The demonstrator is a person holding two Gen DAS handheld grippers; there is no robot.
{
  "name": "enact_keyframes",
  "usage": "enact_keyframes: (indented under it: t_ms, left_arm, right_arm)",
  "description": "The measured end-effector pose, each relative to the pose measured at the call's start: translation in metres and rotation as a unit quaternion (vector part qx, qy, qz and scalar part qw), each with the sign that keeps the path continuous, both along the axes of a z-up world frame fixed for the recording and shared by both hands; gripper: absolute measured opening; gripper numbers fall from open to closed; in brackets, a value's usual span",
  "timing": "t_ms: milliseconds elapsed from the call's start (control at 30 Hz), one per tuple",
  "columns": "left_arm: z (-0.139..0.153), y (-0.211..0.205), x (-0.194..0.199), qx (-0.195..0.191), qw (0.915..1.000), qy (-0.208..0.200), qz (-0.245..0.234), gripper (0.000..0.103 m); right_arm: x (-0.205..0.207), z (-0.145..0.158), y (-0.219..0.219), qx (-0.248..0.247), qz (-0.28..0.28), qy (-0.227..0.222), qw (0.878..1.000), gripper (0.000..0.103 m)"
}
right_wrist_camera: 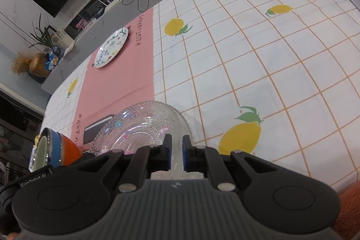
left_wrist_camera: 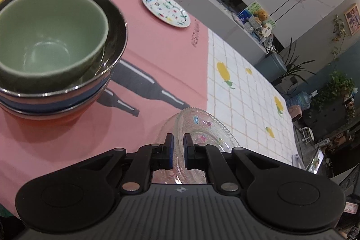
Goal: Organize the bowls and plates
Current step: 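Lift the small glass bowl and carry it toward the bowl stack, then lower the glass bowl onto the runner beside the bowl stack and open both grippers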
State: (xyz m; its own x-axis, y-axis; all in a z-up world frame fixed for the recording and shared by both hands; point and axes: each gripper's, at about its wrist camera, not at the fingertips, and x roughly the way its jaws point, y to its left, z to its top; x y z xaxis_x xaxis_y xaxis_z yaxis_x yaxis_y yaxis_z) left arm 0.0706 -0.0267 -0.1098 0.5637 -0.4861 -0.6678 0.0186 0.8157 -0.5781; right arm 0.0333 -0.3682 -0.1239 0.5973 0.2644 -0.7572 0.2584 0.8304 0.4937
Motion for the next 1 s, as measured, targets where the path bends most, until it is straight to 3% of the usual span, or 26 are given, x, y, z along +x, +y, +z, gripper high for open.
enact_keyframes:
  t_ms: [1000]
  left_arm:
    - [0.000, -0.013, -0.008, 0.071, 0.9969, -0.018, -0.029, 0.009]
  right_arm:
    - [0.008, -0.002, 0.014, -0.063, 0.024, 0.019, 0.998, 0.010]
